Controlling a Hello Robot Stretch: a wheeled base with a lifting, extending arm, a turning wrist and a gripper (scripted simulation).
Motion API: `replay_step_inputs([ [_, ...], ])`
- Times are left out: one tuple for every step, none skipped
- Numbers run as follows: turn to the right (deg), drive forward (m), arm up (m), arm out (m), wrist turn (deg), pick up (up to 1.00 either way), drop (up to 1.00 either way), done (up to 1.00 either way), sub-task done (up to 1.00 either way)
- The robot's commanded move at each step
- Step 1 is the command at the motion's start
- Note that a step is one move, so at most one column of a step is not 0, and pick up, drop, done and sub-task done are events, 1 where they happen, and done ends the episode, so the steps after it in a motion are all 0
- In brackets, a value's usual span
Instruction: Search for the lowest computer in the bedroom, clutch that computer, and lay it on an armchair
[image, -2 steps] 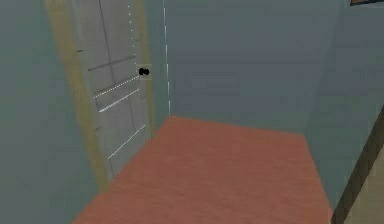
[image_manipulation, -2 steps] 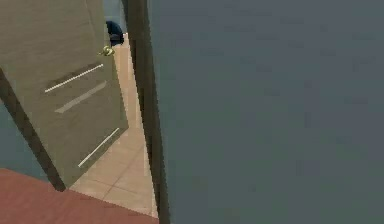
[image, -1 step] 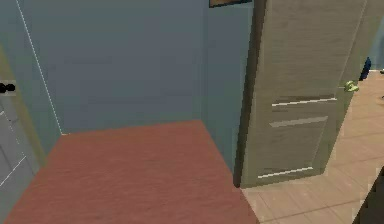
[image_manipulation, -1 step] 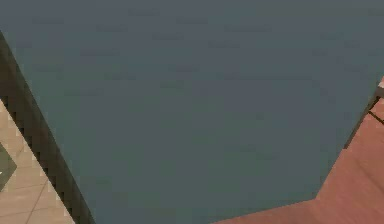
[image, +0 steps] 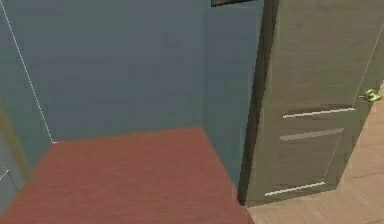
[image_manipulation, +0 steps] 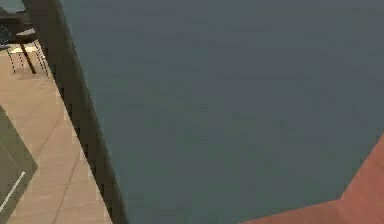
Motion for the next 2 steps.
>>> replay_step_inputs([
  [9.0, 0.00, 0.00, 0.00, 0.0, 0.00, 0.00, 0.00, 0.00],
  [0.0, 0.40, 0.00, 0.00, 0.0, 0.00, 0.00, 0.00, 0.00],
])
